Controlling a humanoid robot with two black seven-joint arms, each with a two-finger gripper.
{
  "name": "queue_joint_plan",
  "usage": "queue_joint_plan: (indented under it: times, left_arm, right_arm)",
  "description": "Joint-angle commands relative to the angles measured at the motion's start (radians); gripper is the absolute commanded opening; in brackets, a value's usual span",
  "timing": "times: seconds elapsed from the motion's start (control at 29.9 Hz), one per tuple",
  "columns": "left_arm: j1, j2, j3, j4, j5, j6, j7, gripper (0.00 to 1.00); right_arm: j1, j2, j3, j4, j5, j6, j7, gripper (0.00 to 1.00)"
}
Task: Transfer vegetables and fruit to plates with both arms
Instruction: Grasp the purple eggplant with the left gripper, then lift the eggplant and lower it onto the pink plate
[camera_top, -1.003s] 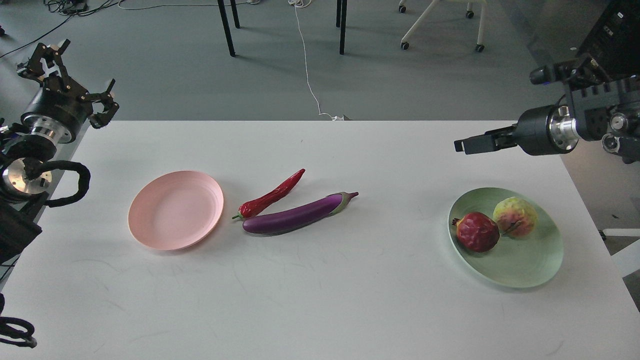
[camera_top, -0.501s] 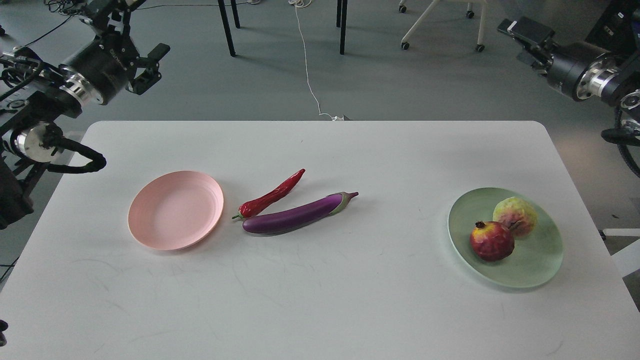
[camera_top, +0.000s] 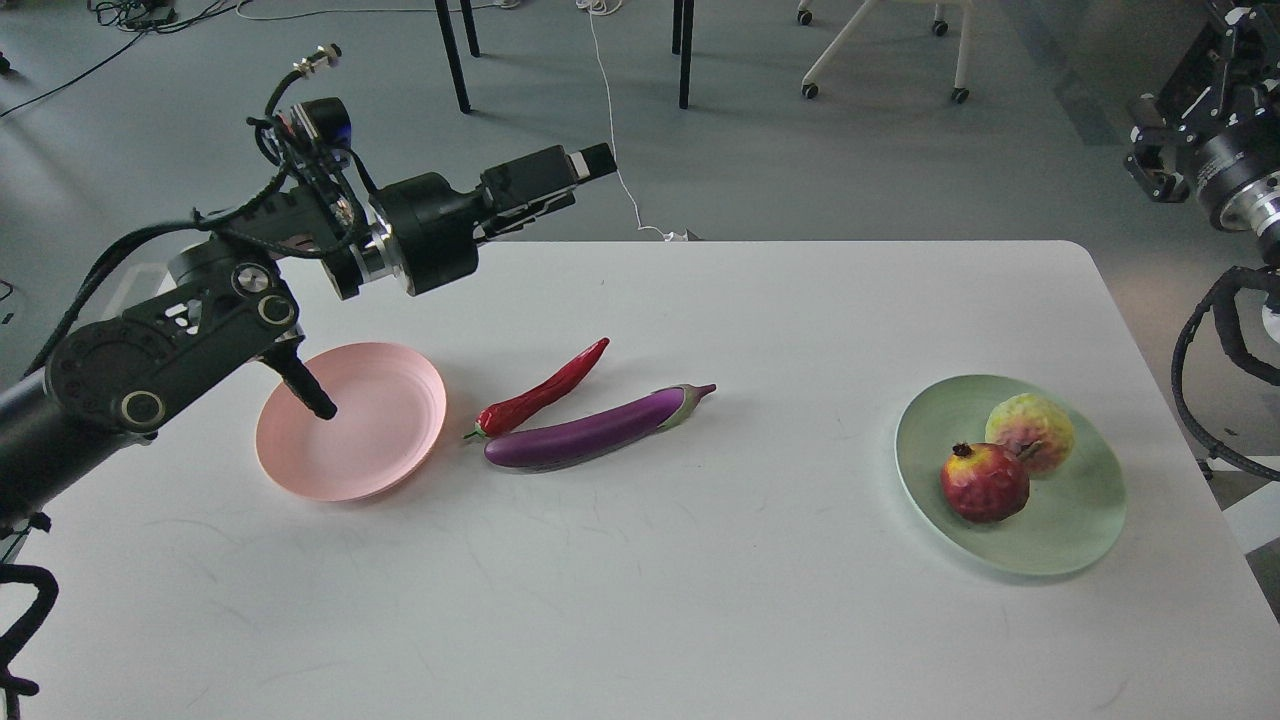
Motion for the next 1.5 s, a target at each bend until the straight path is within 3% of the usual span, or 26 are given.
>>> queue_joint_plan:
  times: [0.0, 0.17, 0.27, 0.4, 0.57, 0.63, 0.77, 0.87, 1.0, 1.17, 1.34, 1.47]
  left_arm:
    - [-0.003, -0.018, 0.131, -0.012, 0.216, 0.059, 0.0, 0.95]
    - [0.002, -0.03, 0.253, 0.003, 0.562, 0.105, 0.0, 0.93]
    - [0.011, -0.064, 0.31, 0.076, 0.72, 0.125, 0.0, 0.84]
    - [0.017, -0.115, 0.348, 0.193, 0.781, 0.154, -0.001, 0.74]
    - [0.038, -0.125, 0.348, 0.251, 0.784, 0.162, -0.001, 0.66]
    - [0.044, -0.132, 0.35, 0.28, 0.785, 0.163, -0.003, 0.58]
    - [0.051, -0.135, 0.353, 0.278, 0.778, 0.18, -0.01, 0.3]
    - [0.051, -0.122, 0.339, 0.261, 0.735, 0.228, -0.078, 0.18]
    - [0.049, -0.071, 0.333, 0.206, 0.631, 0.254, -0.11, 0.16]
    - [0.051, 0.141, 0.273, 0.046, 0.456, 0.26, -0.11, 0.17]
    - [0.077, 0.316, 0.288, 0.072, 0.385, 0.259, -0.112, 0.18]
    - [0.146, 0.367, 0.288, 0.11, 0.393, 0.26, -0.116, 0.21]
  right_arm:
    - [-0.065, -0.002, 0.091, -0.001, 0.123, 0.069, -0.005, 1.0]
    - [-0.147, 0.011, 0.223, 0.0, 0.161, 0.184, -0.005, 1.0]
    - [-0.165, 0.011, 0.231, 0.013, 0.161, 0.227, -0.004, 1.0]
    - [-0.173, 0.013, 0.229, 0.014, 0.161, 0.23, 0.002, 1.0]
    - [-0.188, 0.011, 0.234, 0.014, 0.161, 0.23, 0.004, 1.0]
    - [-0.188, 0.011, 0.233, 0.013, 0.161, 0.23, 0.004, 1.0]
    - [-0.188, 0.011, 0.232, 0.013, 0.159, 0.23, 0.004, 1.0]
    - [-0.188, 0.011, 0.232, 0.011, 0.159, 0.23, 0.004, 1.0]
    - [-0.19, 0.01, 0.232, 0.011, 0.159, 0.23, 0.005, 1.0]
    - [-0.191, -0.001, 0.236, 0.011, 0.159, 0.23, 0.005, 1.0]
    - [-0.211, -0.001, 0.236, 0.01, 0.159, 0.23, 0.008, 1.0]
    - [-0.216, 0.001, 0.234, 0.011, 0.159, 0.23, 0.013, 1.0]
